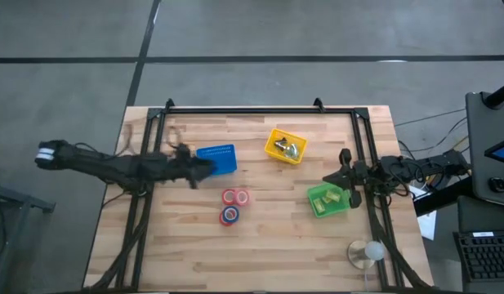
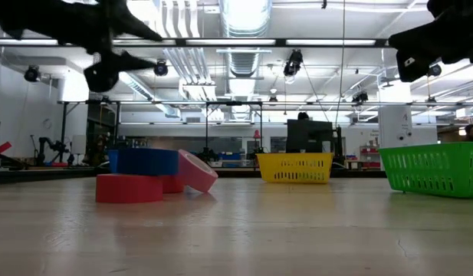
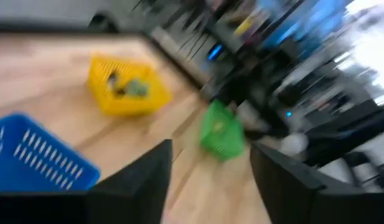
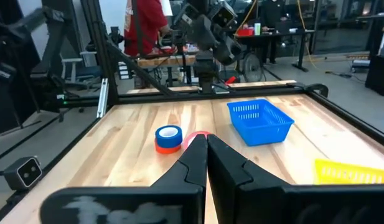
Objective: Pick and place Stapler, Stapler remover, tape
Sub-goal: Put the pink tape into the blue bin
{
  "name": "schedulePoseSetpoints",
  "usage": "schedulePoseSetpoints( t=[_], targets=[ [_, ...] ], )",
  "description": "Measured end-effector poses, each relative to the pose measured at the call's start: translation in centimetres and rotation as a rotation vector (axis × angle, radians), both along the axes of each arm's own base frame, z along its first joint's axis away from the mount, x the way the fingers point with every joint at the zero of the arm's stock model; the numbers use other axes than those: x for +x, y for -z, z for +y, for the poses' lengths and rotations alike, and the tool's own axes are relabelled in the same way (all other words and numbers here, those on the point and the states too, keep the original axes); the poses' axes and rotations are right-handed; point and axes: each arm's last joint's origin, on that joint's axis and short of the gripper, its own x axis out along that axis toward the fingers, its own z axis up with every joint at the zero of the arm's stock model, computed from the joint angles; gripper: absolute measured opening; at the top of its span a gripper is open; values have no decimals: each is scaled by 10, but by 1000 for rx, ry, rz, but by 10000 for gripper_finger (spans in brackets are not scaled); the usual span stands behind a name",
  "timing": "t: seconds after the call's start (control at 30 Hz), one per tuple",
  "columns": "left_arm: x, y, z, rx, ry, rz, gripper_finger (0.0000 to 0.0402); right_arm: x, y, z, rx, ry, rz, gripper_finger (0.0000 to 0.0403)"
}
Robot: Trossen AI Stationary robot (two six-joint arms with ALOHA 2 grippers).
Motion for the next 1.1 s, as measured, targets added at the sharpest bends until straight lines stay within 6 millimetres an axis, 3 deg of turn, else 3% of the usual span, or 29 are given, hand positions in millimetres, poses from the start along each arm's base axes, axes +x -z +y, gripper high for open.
schedulePoseSetpoints(
  t=[0.13,0.23,0.33,0.47,0.57,0.67,1.1],
  targets=[
    [31,-1,-4,-37,11,137,261,0,2,0,11,1,24,8],
    [55,-7,-8,-55,31,168,264,0,5,0,26,1,50,8],
    [71,4,-11,-81,58,281,259,0,7,0,39,2,74,8],
    [88,10,-14,-167,41,332,253,-1,9,0,42,2,92,8],
    [97,26,-16,-225,33,406,250,-1,9,0,41,2,96,8],
    [107,27,-24,-229,58,407,250,-1,10,0,42,2,97,8],
    [102,56,-23,-289,-51,625,250,-1,10,0,44,2,97,8]
  ],
)
